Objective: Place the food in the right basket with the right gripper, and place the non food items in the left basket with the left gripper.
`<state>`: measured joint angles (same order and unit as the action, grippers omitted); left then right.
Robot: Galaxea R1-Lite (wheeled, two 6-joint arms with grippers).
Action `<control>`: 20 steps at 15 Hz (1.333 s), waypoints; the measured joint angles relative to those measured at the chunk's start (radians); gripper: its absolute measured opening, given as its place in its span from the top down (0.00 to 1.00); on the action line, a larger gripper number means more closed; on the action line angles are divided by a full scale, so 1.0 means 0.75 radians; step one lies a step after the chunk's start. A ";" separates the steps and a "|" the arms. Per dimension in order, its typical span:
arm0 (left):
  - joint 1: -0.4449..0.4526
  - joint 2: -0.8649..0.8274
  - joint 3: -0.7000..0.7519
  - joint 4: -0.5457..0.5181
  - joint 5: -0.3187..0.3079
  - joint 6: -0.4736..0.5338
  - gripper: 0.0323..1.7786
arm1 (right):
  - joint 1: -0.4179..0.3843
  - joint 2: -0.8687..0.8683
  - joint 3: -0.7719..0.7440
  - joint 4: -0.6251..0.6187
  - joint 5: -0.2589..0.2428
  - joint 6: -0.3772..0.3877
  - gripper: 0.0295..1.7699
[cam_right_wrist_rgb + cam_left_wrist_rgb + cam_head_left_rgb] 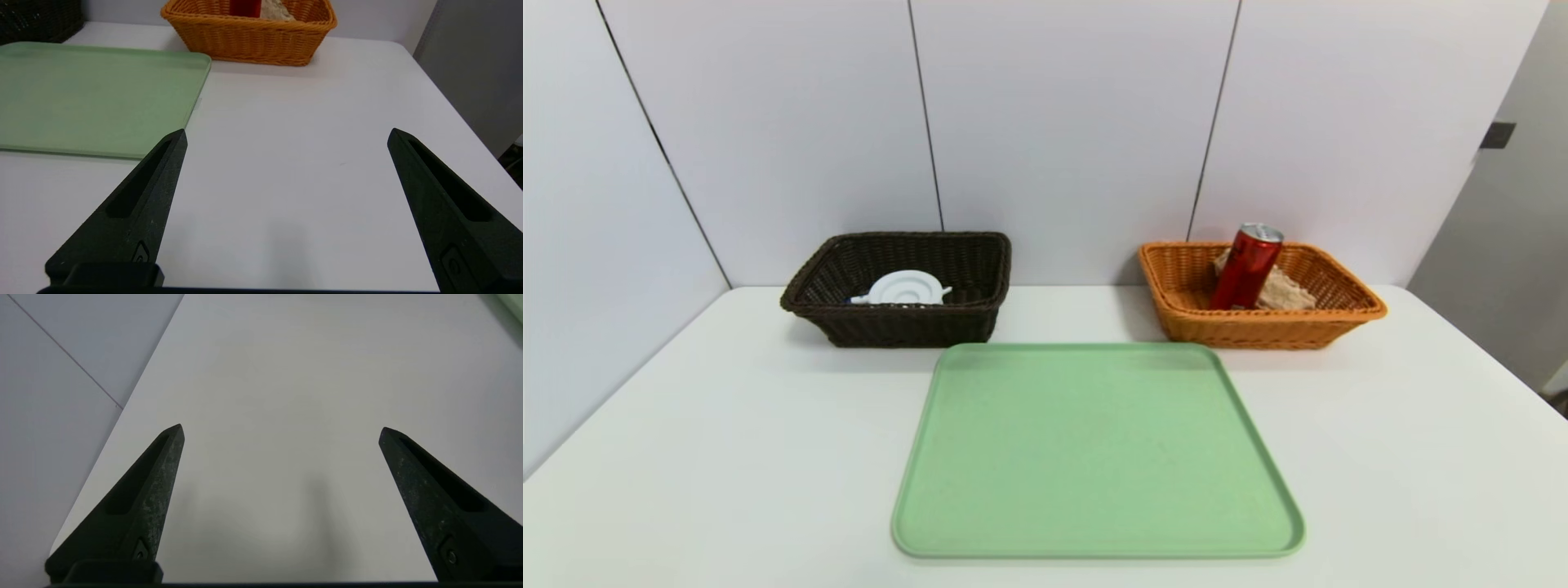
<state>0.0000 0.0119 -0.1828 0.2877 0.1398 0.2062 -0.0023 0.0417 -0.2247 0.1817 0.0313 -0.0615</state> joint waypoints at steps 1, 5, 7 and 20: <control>0.000 -0.006 0.068 -0.121 -0.040 -0.002 0.05 | -0.001 -0.019 0.047 -0.073 -0.002 0.005 0.04; 0.000 -0.014 0.230 -0.466 -0.199 -0.037 0.05 | -0.003 -0.051 0.227 -0.339 -0.014 0.033 0.04; 0.000 -0.014 0.239 -0.443 -0.210 -0.092 0.05 | -0.003 -0.056 0.281 -0.331 -0.044 0.055 0.04; 0.000 -0.015 0.244 -0.384 -0.190 -0.282 0.05 | -0.001 -0.057 0.300 -0.241 -0.043 0.114 0.04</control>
<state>0.0000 0.0004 0.0000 0.0000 -0.0023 -0.0053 -0.0032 -0.0013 0.0000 0.0013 -0.0009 0.0238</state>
